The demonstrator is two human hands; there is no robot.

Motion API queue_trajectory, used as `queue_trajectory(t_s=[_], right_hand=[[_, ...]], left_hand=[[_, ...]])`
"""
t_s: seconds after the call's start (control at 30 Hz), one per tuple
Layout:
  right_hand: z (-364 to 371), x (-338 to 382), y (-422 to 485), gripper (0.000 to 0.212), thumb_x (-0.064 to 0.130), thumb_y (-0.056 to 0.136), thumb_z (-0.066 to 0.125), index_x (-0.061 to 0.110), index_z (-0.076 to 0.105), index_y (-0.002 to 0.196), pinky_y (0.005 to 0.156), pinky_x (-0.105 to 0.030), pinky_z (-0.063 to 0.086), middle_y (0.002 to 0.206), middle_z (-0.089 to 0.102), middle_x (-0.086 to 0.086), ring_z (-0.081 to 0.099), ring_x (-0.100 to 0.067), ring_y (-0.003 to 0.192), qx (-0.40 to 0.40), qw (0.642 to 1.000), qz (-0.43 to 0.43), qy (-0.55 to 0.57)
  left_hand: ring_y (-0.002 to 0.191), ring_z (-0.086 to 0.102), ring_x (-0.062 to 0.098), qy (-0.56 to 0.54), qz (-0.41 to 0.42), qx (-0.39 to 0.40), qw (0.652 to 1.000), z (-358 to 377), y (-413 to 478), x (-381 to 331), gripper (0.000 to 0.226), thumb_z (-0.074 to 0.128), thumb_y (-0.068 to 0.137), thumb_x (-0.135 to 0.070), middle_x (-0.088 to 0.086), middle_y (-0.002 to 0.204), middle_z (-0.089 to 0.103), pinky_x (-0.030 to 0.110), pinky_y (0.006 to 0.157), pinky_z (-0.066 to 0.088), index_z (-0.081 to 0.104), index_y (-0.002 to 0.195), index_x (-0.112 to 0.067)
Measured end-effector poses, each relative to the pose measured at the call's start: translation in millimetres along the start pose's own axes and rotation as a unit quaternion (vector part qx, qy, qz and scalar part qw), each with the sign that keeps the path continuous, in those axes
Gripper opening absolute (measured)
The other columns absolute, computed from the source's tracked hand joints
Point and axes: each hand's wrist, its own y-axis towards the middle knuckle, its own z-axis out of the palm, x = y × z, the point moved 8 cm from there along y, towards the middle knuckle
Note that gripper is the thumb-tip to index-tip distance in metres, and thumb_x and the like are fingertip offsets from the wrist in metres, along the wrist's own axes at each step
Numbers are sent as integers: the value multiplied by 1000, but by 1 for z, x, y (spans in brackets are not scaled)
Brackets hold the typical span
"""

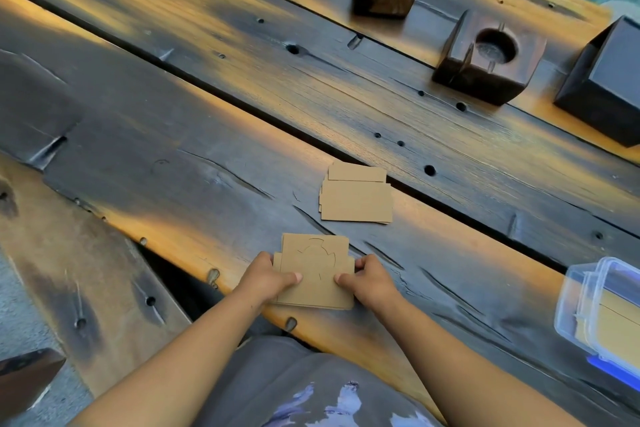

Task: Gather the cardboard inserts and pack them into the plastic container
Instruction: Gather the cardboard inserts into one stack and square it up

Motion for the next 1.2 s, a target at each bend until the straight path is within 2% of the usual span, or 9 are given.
queue_trajectory(t_s=[0.13,0.3,0.4,0.5,0.67,0.87,1.0,1.1,1.2], right_hand=[[-3,-1,3,51,30,75,79,11,48,110,89,-44,55,113,61,-7,62,-24,102,5,1000,9,20],[-21,-5,7,49,31,75,79,14,47,108,93,-45,53,114,61,-4,62,-24,104,5,999,7,48],[-40,-3,12,47,25,76,81,9,48,106,92,-46,52,108,62,-9,63,-25,101,-8,996,-2,85],[-61,8,19,43,22,77,81,12,47,100,76,-33,51,91,57,-1,59,-16,84,-27,994,-13,102],[-89,36,35,42,13,80,78,9,43,103,44,-9,42,83,54,4,54,-6,72,-41,989,-41,134],[-118,66,61,51,22,78,81,9,46,113,68,-28,46,89,52,5,55,-12,83,-55,991,-42,112],[-127,71,76,51,25,76,81,10,49,113,67,-29,49,95,58,1,60,-14,87,-56,992,-29,113],[-128,72,86,54,29,74,82,13,49,113,88,-42,54,110,60,-6,62,-23,102,-61,995,-17,73],[-125,72,91,59,33,72,82,14,47,116,92,-46,53,114,60,-8,62,-25,104,-57,998,-16,32]], left_hand=[[100,66,24,-26,-7,37,999,6,5,-4,42,85,72,-21,7,109,68,46,89,56,57,104,-16],[95,62,16,13,22,59,998,13,8,-20,48,82,73,-21,0,107,62,32,70,53,48,107,-19],[96,61,15,39,43,72,996,19,11,-44,51,81,74,-22,-1,106,60,29,70,51,46,112,-18],[96,61,16,47,64,70,994,23,16,-72,50,80,75,-19,-2,105,60,31,80,53,46,112,-16],[82,58,5,59,87,53,993,22,30,-119,45,80,76,-21,-10,94,57,20,58,43,45,105,-20],[90,59,12,50,97,43,993,24,50,-157,46,79,77,-21,-4,101,59,23,64,47,45,109,-19],[102,61,19,42,88,51,994,29,66,-171,51,80,75,-21,1,110,62,36,86,55,46,114,-17],[102,61,20,53,75,55,994,34,77,-171,53,80,75,-22,0,110,61,38,90,55,46,115,-18],[99,60,17,76,73,54,993,35,85,-166,53,81,73,-25,-3,109,60,36,87,54,44,112,-22]])
